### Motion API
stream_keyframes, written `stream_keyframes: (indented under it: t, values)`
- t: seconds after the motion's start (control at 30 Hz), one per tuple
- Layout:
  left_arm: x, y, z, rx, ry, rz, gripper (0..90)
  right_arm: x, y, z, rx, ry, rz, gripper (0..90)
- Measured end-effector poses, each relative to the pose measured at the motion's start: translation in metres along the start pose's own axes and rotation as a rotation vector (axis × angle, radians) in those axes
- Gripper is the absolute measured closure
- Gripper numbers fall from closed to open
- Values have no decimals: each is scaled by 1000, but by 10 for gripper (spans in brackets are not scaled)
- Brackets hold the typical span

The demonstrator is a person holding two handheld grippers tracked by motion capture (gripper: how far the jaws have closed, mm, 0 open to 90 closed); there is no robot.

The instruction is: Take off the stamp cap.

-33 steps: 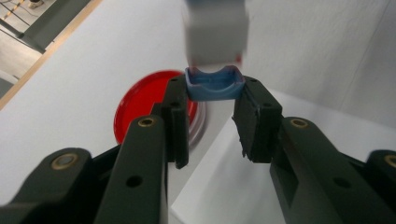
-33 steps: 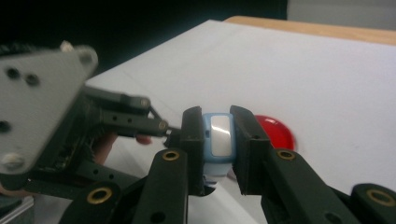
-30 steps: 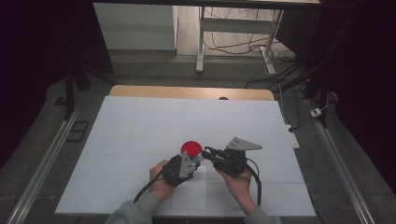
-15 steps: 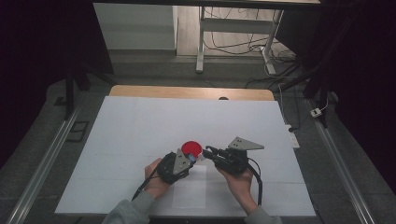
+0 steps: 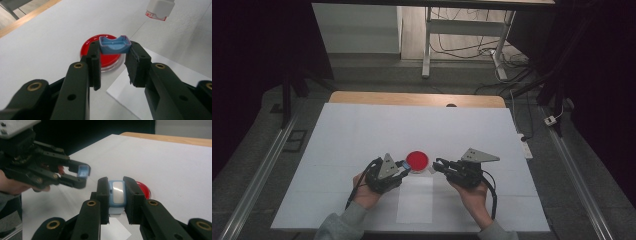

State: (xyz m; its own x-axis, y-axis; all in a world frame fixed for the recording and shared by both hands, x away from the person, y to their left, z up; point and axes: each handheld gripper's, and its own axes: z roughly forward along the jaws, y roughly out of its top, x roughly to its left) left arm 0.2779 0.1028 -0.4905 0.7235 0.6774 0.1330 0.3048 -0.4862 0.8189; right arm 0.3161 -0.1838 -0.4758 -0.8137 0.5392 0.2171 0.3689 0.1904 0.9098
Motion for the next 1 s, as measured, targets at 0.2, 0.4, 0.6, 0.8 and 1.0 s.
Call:
stream_keyframes:
  t: [0.2,0.4,0.6,0.8,1.0]
  values:
    - [7,-7,-21,-5,-1,-33,664,0,-1,-1,14,4,-21,753]
    - [13,-19,-33,6,15,-57,664,-2,1,-3,15,0,-28,753]
    - [13,-28,-43,3,11,-55,663,-4,3,-9,2,-15,-26,753]
    - [18,-39,-55,-9,20,-79,663,-8,6,-16,-15,-30,-19,753]
    - [23,-49,-66,-9,35,-96,662,-10,7,-20,-23,-42,-19,753]
